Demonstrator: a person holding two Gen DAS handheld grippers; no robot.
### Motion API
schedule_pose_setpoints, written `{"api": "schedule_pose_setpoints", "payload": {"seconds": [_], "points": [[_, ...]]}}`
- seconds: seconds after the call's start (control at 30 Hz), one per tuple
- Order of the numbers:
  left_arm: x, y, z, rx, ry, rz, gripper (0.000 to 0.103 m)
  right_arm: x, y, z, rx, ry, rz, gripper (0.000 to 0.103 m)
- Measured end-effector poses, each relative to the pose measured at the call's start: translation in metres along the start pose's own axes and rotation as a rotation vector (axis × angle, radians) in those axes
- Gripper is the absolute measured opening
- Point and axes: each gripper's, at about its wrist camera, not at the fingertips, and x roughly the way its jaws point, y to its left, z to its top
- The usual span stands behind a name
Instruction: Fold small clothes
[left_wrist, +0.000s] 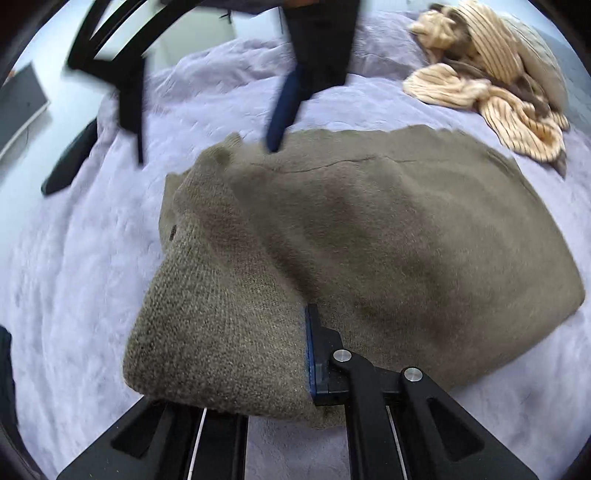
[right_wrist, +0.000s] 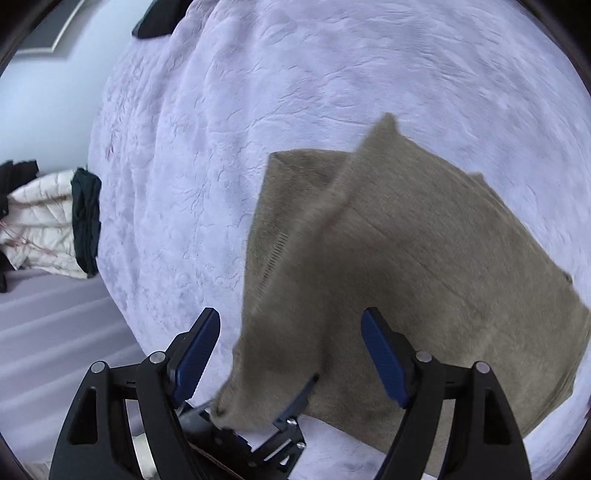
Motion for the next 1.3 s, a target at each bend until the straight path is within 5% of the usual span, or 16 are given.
{"api": "schedule_pose_setpoints", "payload": {"seconds": [0.4, 0.53, 0.57, 0.6, 0.63, 0.9, 1.3], "points": [[-0.001, -0.009, -0.015, 0.125, -0.042, 0.034, 0.010, 0.089, 0.065, 0.040, -0.176, 0.300, -0.277, 0.094], [-0.005, -0.005, -0.017, 0.133, -0.040, 0.033, 0.010, 0.102, 0.066, 0.039, -0.198, 0.324, -0.395, 0.088], [-0.005, -0.005, -0.016, 0.134, -0.039, 0.032, 0.010, 0.100, 0.063, 0.038, -0.196, 0.309, -0.411, 0.077], [-0.005, -0.005, -0.016, 0.133, -0.037, 0.028, 0.010, 0.094, 0.058, 0.037, -0.190, 0.283, -0.429, 0.038], [-0.006, -0.003, -0.014, 0.125, -0.034, 0.021, 0.010, 0.087, 0.053, 0.036, -0.172, 0.256, -0.427, 0.020], [-0.042, -0.015, 0.014, 0.138, -0.125, -0.071, 0.010, -0.011, -0.007, -0.012, -0.019, -0.055, -0.117, 0.018], [-0.096, -0.125, 0.056, 0.399, -0.236, -0.192, 0.010, -0.140, -0.129, -0.141, 0.184, -0.440, 0.101, 0.018]]}}
